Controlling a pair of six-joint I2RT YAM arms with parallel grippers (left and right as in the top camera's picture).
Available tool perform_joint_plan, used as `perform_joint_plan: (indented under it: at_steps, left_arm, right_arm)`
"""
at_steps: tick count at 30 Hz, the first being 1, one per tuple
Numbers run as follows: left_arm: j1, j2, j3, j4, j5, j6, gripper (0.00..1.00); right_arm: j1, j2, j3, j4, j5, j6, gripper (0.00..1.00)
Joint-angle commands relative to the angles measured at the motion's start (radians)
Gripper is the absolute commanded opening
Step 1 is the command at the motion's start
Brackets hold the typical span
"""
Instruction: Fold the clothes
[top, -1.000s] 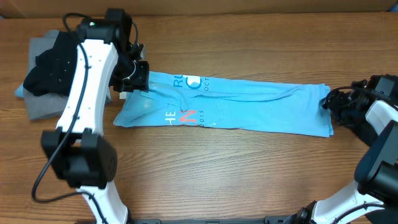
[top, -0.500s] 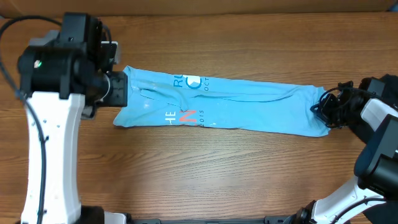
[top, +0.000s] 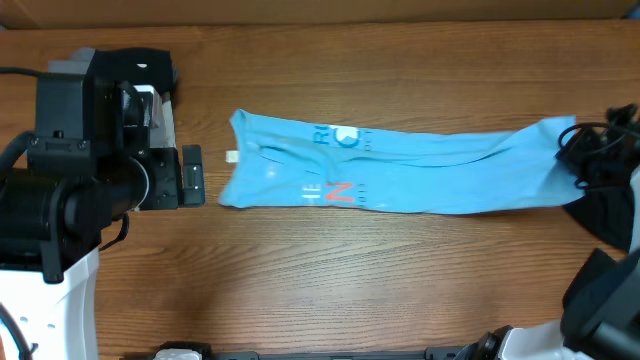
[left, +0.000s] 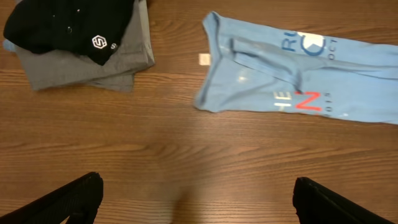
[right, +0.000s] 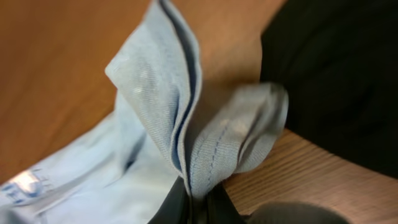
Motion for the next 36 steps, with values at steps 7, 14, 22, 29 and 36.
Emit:
perform_joint_plan:
  at_steps: [7,14,22,29,36]
  left_arm:
    - [0.000,0.003,0.016,0.005,-0.003,-0.013,1.00]
    - [0.000,0.004,0.016,0.005,-0.003,-0.012,1.00]
    - [0.000,0.004,0.016,0.005,-0.003,-0.012,1.00]
    - [0.000,0.004,0.016,0.005,-0.003,-0.012,1.00]
    - [0.000,0.004,0.016,0.005,-0.003,-0.013,1.00]
  right_arm:
    - [0.234,-0.084,0.057,-0.085,0.001,0.024,0.04]
    - [0.528,-0.076,0.056,-0.082,0.099,0.178,0.04]
    - [0.708,0.030,0.054,-0.026,0.206,0.285,0.05]
    - [0.751,0.109,0.054,0.042,0.205,0.337,0.04]
    - [0.751,0.109,0.054,0.049,0.205,0.338,0.04]
